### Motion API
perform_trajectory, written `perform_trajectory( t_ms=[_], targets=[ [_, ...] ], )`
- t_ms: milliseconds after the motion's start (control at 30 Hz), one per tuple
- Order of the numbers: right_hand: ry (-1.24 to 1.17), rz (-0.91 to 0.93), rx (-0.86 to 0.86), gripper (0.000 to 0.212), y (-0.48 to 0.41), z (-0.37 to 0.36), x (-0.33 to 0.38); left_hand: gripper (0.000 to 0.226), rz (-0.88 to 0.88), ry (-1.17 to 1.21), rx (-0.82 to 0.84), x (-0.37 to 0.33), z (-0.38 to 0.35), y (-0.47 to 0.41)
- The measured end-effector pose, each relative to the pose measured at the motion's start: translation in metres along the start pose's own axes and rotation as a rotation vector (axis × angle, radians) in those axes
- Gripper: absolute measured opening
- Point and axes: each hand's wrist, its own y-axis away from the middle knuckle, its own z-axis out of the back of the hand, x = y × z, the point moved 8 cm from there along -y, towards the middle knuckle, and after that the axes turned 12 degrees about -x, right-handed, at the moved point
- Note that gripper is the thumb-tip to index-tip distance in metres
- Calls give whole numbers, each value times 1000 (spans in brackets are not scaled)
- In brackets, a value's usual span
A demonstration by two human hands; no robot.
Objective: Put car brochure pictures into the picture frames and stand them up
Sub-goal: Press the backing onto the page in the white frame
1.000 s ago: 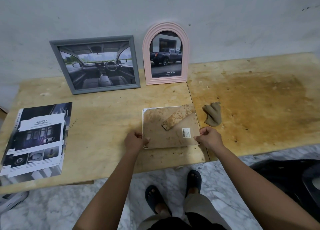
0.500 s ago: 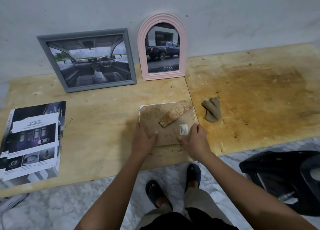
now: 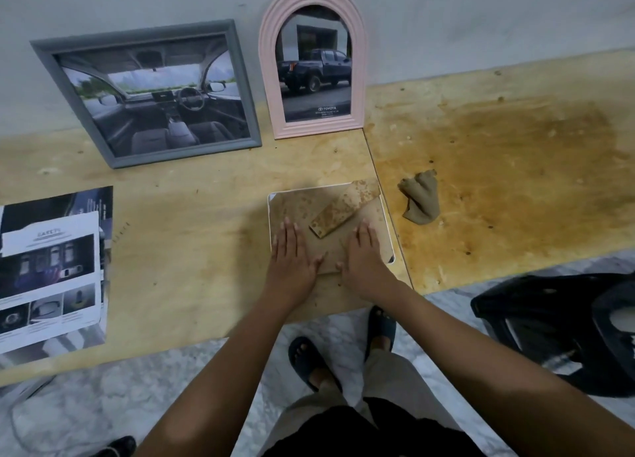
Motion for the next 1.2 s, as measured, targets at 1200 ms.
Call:
perform_trajectory(
  t_ms=[1200],
  targets=[
    [285,79,-158,32,11,10,-15,82,53,0,104,0,7,-9]
  ],
)
